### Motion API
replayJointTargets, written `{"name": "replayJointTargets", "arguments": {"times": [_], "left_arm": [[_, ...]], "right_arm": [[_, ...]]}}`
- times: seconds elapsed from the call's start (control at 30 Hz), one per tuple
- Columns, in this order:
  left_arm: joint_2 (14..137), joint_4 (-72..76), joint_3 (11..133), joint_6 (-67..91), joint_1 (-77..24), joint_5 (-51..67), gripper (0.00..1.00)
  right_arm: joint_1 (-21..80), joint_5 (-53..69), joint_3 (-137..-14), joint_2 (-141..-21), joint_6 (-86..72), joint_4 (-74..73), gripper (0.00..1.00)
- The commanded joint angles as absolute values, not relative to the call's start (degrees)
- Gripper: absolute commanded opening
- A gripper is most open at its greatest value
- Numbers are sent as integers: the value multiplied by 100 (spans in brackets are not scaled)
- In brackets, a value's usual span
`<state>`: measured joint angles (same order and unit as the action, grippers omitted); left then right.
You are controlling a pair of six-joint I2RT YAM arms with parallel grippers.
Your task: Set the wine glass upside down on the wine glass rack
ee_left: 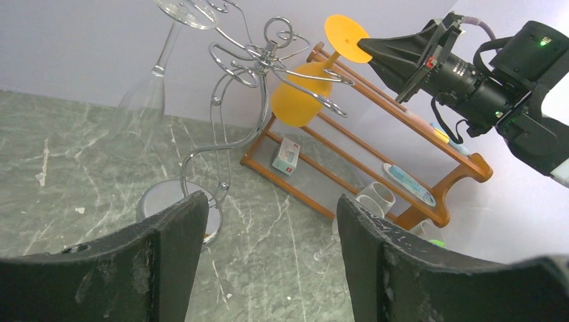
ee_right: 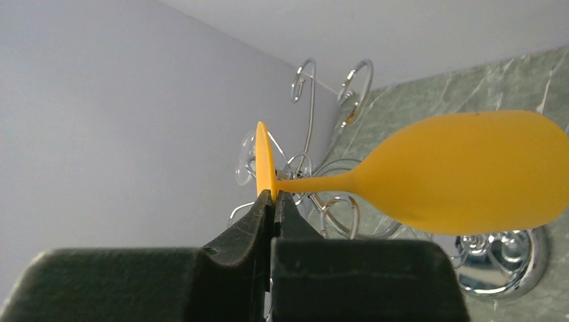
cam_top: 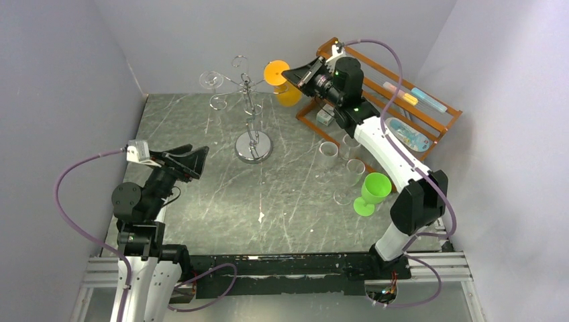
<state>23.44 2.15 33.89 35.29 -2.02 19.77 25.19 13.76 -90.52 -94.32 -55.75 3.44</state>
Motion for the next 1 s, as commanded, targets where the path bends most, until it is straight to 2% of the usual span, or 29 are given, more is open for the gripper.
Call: {"name": "replayJointTargets", "arguments": {"times": [0.0,0.33,0.97], "left_arm": [[2259,22,3434,3459,-197,1803,74],[2214,-168,3419,3421,-198,1636,73],[2283,-369,3463,3463,-196,1288,72]], "right_arm": [[2387,1855,-9358,-9753,-6216,-185,0],[2365,2256,-9583,-10061,-6549,-395,0],[2364,2648,-9584,-9746,-6531,-679,0]]}}
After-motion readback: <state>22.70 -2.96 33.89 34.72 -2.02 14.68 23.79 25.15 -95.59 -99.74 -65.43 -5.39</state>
